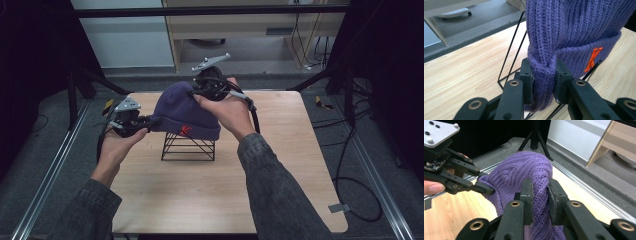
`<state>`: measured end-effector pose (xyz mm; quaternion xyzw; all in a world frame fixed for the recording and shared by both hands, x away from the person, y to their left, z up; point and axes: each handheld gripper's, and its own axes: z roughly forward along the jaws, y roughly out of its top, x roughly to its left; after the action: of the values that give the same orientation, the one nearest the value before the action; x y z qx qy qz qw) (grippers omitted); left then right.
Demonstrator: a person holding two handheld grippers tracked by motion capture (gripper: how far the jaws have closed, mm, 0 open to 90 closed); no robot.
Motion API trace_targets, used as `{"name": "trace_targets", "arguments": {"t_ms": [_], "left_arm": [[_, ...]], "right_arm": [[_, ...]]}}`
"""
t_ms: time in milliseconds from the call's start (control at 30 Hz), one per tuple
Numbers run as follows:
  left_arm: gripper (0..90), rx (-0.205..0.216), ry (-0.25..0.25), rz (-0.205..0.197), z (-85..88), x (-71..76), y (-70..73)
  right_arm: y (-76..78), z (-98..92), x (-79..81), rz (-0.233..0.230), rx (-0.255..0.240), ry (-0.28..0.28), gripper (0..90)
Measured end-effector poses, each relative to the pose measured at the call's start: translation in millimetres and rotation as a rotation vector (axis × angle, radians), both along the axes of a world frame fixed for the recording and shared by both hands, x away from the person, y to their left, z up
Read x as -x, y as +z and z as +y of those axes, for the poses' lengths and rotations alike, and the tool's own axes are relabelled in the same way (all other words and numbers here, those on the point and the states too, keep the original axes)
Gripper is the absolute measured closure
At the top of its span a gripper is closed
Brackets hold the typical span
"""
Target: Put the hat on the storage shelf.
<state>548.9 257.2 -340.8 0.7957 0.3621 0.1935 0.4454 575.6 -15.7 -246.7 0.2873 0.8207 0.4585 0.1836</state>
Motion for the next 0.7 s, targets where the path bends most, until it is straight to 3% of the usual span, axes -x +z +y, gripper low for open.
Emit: {"name": "trace_targets", "arguments": {"t_ms": [700], "left_arm": [[72.3,0.005,0.000,0.025,5.8,1.1,-19.4]], "right_arm": [[-15.8,8.5,2.2,0.031,0.018,0.024,76.4]]}}
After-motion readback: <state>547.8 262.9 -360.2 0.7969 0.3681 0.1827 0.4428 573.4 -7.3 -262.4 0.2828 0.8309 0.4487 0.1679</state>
